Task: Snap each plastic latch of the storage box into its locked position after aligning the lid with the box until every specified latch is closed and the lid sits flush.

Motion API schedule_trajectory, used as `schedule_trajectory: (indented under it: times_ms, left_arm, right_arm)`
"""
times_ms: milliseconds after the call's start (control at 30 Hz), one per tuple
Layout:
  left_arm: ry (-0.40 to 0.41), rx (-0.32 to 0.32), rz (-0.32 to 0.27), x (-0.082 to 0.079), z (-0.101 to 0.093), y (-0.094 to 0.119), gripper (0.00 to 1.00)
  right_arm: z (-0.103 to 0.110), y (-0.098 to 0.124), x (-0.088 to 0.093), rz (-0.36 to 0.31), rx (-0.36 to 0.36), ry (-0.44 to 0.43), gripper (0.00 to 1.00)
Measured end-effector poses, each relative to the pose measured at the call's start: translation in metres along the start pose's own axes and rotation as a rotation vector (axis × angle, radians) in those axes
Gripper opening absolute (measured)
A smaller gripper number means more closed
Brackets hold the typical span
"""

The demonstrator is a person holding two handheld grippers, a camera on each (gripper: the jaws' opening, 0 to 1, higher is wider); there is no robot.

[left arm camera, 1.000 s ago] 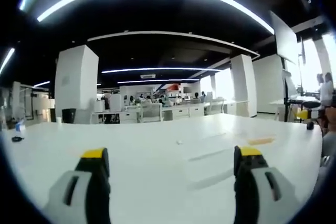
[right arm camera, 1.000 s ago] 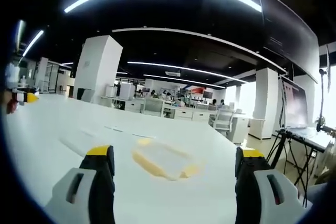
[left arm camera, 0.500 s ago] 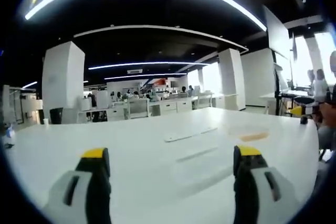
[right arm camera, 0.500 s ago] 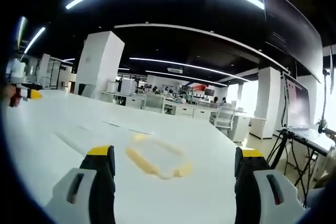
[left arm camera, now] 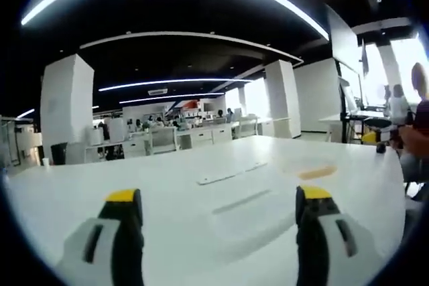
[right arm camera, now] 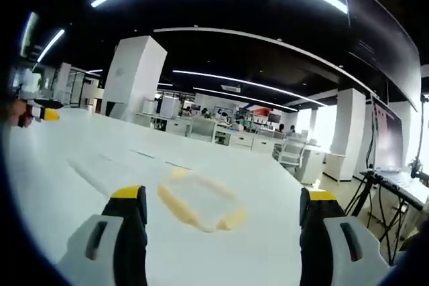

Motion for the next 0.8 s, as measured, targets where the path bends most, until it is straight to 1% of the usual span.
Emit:
schedule_trajectory:
  times_ms: [133, 233, 467, 800]
  left_arm:
    - [-0.012, 0.03, -0.002, -0.005, -0.002, -0.011, 1.0]
    - [-0.018, 0.062, 0.001, -0.007, -0.006, -0.021, 1.0]
    - [-0.035, 0.111, 0.04, -0.005, -0.012, -0.038, 1.0]
    - [-0.081, 0.175, 0.079, -0.013, -0.023, -0.064, 1.0]
  right_arm:
    - [-0.004, -0.004, 0.003, 0.005, 0.0, -0.003, 0.98]
    - [-0.007, -0.007, 0.005, 0.014, -0.005, 0.008, 0.98]
    - [-0.014, -0.013, 0.009, 0.027, -0.021, 0.023, 0.98]
    - [-0.03, -0.023, 0.014, 0.052, -0.043, 0.054, 0.97]
Point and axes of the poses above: the point that each gripper's makers call its tool centre point, and the gripper's own axes: y roughly backward along the fingers, z roughly to its left, x roughly out of its underside, the point moved 7 cm from there along y, roughly backward along the fingers, and after that the axes turned 14 degrees about y, right-handed, at the moved point
